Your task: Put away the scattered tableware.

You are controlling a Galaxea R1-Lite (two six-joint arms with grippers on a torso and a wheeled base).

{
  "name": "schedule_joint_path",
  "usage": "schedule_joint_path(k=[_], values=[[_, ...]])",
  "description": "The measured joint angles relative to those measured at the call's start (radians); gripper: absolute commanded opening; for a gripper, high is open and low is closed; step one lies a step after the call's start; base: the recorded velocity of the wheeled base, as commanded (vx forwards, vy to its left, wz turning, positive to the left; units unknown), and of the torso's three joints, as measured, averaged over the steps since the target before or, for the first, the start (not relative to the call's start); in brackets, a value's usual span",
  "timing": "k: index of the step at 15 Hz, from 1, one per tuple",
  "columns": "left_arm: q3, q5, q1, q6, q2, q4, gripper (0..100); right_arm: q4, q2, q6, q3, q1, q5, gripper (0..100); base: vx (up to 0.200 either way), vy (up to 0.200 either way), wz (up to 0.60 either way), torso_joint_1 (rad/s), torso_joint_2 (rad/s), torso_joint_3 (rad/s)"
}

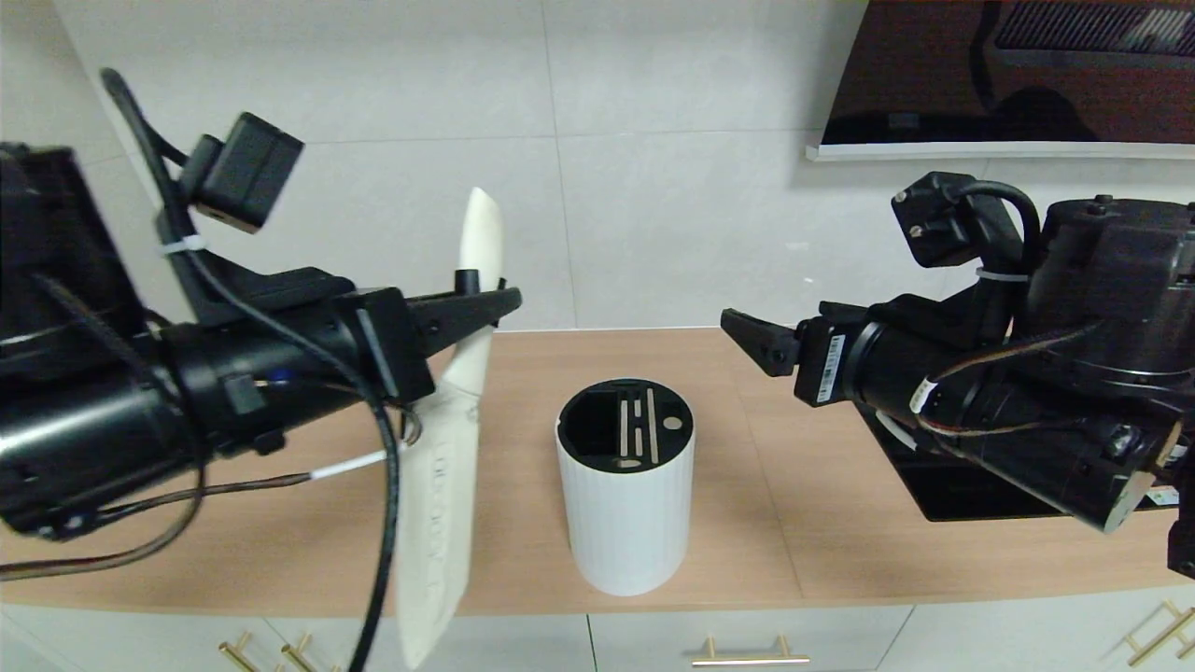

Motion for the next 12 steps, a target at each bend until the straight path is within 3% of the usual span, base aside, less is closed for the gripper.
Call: schedule_joint_path(k=[2, 6, 7, 9, 12], values=[[-0.054, 0.041, -0.001, 0.071, -0.103, 0.099, 0, 0.0, -0.003, 0.0, 0.002, -0.013, 0.0, 100, 0.0, 0.0, 0.0, 0.0, 0.0, 0.0], [-0.084, 0.077, -0.006, 0.075, -0.155, 0.105, 0, 0.0, -0.004, 0.0, 0.002, -0.02, 0.0, 100, 0.0, 0.0, 0.0, 0.0, 0.0, 0.0], [-0.095, 0.123, -0.011, 0.074, -0.149, 0.103, 0, 0.0, -0.004, 0.0, 0.003, -0.02, 0.0, 100, 0.0, 0.0, 0.0, 0.0, 0.0, 0.0], [-0.118, 0.292, -0.053, 0.064, -0.106, 0.056, 0, 0.0, -0.004, 0.0, 0.003, -0.02, 0.0, 100, 0.0, 0.0, 0.0, 0.0, 0.0, 0.0], [-0.136, 0.519, -0.128, 0.067, 0.017, -0.173, 0, 0.0, -0.003, 0.0, 0.004, -0.02, 0.0, 100, 0.0, 0.0, 0.0, 0.0, 0.0, 0.0]])
